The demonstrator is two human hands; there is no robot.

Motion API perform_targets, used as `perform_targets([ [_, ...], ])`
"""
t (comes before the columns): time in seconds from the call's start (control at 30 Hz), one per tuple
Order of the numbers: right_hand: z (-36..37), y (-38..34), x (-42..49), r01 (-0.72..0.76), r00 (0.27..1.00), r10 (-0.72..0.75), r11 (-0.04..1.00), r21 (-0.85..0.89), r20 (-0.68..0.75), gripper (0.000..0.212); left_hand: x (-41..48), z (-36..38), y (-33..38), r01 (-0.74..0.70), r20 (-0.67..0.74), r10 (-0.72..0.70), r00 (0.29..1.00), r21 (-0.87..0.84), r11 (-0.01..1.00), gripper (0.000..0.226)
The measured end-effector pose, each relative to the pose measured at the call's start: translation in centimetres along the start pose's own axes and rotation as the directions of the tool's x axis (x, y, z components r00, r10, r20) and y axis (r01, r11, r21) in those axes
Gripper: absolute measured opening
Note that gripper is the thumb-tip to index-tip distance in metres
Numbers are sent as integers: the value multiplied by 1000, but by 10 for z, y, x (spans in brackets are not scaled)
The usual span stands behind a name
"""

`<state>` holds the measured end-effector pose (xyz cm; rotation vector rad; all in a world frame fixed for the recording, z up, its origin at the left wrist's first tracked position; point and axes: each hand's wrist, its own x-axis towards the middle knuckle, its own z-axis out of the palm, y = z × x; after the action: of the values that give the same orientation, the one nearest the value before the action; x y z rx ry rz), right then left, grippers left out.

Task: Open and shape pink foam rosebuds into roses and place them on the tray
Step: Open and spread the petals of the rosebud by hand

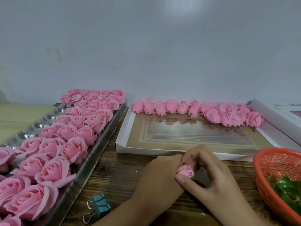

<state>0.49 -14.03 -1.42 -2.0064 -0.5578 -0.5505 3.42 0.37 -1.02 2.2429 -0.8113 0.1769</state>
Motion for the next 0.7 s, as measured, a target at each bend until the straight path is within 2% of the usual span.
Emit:
perform_targets([
  [0.1, 1, 0, 0, 21, 1000, -20, 999, -29, 12, 9, 1, 3, -2, -34, -24, 36, 999, 78, 996, 20],
  [0.17, 1, 0, 1, 34, 999, -33, 999, -35, 25, 9, 2, 5, -4, -26, -32, 28, 999, 62, 998, 22],
  [0.33, 0, 4, 2, 41, 999, -41, 999, 0, 27, 8, 0, 7, -8, 40, -18, -45, 999, -219, 975, 31],
  [0.4, 0, 4, 2, 41, 999, -42, 999, 11, 15, 8, 2, 7, -10, 38, -9, -42, 999, -268, 963, 32],
  [0.47, 0, 4, 2, 28, 1000, -28, 1000, 6, 1, 10, 2, 7, -11, 32, -29, -40, 999, -259, 965, 28],
  [0.57, 1, 5, 2, -20, 1000, 20, 1000, 23, -6, 18, 2, 9, -11, 34, -72, -50, 996, -205, 978, 9],
  [0.7, 1, 6, 1, -38, 999, 37, 999, 32, 16, 17, 1, 9, -10, 16, -111, -36, 993, -175, 984, 12],
])
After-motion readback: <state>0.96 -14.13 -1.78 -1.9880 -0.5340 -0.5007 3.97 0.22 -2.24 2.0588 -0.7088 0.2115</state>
